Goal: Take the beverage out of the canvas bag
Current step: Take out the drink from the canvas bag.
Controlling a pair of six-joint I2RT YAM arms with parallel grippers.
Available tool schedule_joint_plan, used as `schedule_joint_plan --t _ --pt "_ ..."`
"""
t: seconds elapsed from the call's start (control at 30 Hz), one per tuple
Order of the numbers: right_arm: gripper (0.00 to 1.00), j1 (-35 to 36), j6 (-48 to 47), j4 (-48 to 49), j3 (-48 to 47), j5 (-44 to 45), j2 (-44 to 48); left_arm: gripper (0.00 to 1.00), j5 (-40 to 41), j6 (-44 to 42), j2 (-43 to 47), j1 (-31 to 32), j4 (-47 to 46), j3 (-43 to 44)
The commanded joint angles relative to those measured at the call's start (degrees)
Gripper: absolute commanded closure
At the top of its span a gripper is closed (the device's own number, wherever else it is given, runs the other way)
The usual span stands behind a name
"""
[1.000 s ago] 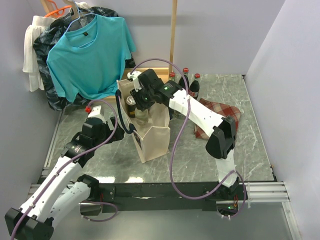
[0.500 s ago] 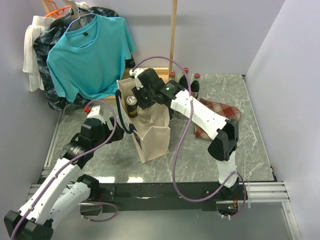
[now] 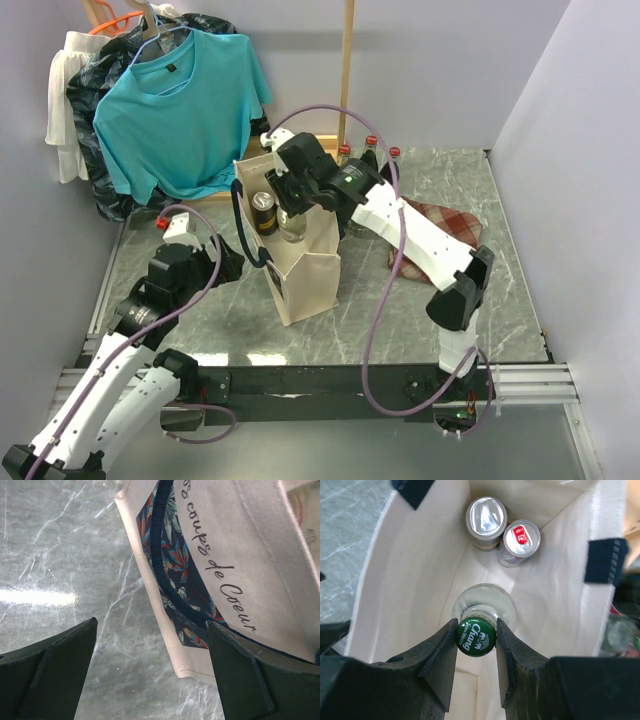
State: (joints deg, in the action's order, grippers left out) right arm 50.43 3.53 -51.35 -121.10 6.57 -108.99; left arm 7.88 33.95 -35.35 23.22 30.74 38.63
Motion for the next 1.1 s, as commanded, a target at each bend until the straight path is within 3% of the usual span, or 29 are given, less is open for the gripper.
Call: schedule_joint_plan --t 0.0,0.37,0.63,1.07 --pt "1.0 1.68 0.6 5.56 -5.12 4.76 9.32 0.04 0.65 0.68 1.86 0.24 -1.39 1.8" --pt "1.0 5.99 1.48 7.49 1.03 9.87 15.65 0.04 0.03 0.85 3.89 0.33 -1.56 1.71" --pt "1.0 6.69 1.22 6.53 -0.1 12.15 17.23 0.04 1.7 1.47 7.14 0.24 -1.21 1.62" --pt "1.0 7.92 -0.45 11.36 6.13 16.1 23.2 0.04 1.53 1.73 9.95 0.24 -1.21 1.53"
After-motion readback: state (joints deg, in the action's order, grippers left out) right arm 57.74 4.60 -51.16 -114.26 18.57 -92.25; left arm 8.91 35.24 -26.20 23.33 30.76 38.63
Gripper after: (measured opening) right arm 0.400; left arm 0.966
